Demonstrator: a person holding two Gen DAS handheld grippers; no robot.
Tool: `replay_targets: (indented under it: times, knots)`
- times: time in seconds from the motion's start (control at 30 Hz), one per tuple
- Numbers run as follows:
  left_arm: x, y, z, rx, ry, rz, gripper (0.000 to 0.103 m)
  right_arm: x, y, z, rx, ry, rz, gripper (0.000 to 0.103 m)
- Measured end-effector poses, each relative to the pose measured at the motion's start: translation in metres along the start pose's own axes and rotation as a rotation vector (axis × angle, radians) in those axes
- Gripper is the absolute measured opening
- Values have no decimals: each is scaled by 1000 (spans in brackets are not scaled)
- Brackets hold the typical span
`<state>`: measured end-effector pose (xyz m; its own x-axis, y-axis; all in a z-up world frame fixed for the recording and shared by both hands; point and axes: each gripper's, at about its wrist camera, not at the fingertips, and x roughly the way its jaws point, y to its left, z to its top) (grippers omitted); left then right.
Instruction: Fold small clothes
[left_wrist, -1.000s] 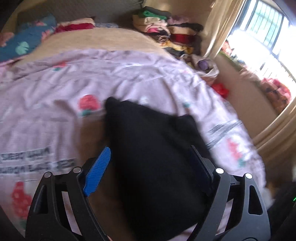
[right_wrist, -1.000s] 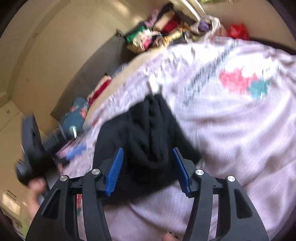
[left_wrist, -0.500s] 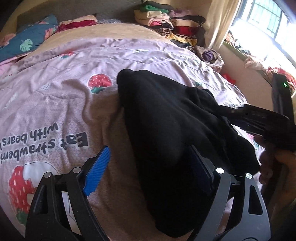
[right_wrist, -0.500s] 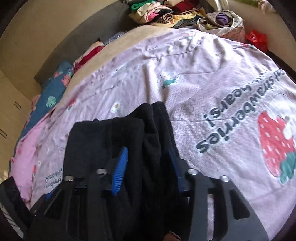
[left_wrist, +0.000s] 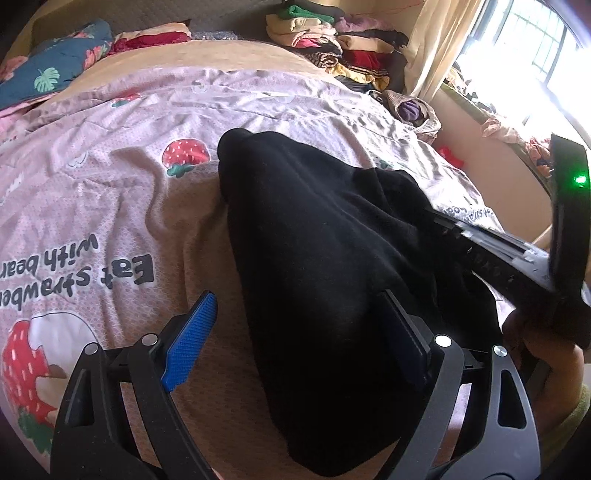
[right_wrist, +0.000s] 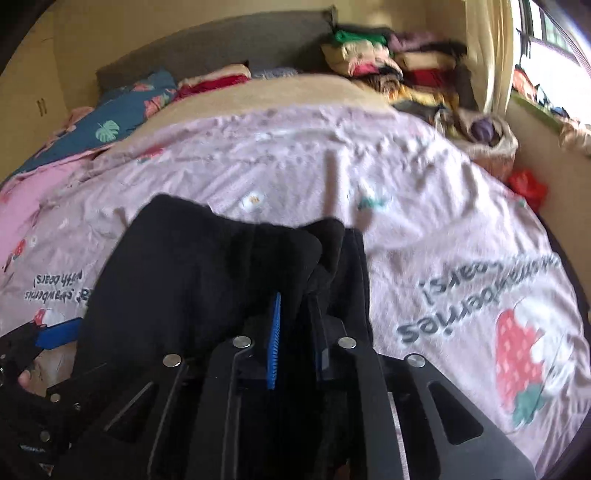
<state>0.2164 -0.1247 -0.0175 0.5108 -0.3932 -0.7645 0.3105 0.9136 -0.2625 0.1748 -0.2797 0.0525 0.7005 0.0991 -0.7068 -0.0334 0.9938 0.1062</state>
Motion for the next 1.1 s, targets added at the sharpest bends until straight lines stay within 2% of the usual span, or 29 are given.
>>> replay_targets:
  times: [0.13,0.37,0.63,0.7,0.77,0.83,0.9,1.1]
  knots:
    - [-1,-10,3,17,-3,-20,80,-19,-9,13,-10,-73,1,10]
    - [9,-21,1,47,19,-21,80,15,-31,0,23,31,-41,10]
    - [12,-21,-1,34,30,-29,83,24,-37,-17,57,49,-62,12]
    - [12,-21,-2,32,29,-29,83,23,-39,-18,65,46,-87,20]
    - [11,-21,-3,27,30,-31,83,21,-41,-20,77,43,-89,24]
    - [10,-20,-3,26,30,-28,83,18,-43,-21,88,41,-108,38]
    - [9,-20,-4,24,29,-25,83,9,-49,-23,119,34,-94,45]
    - [5,-15,-7,-2,28,-27,87,-26,-68,-30,224,-15,1,49]
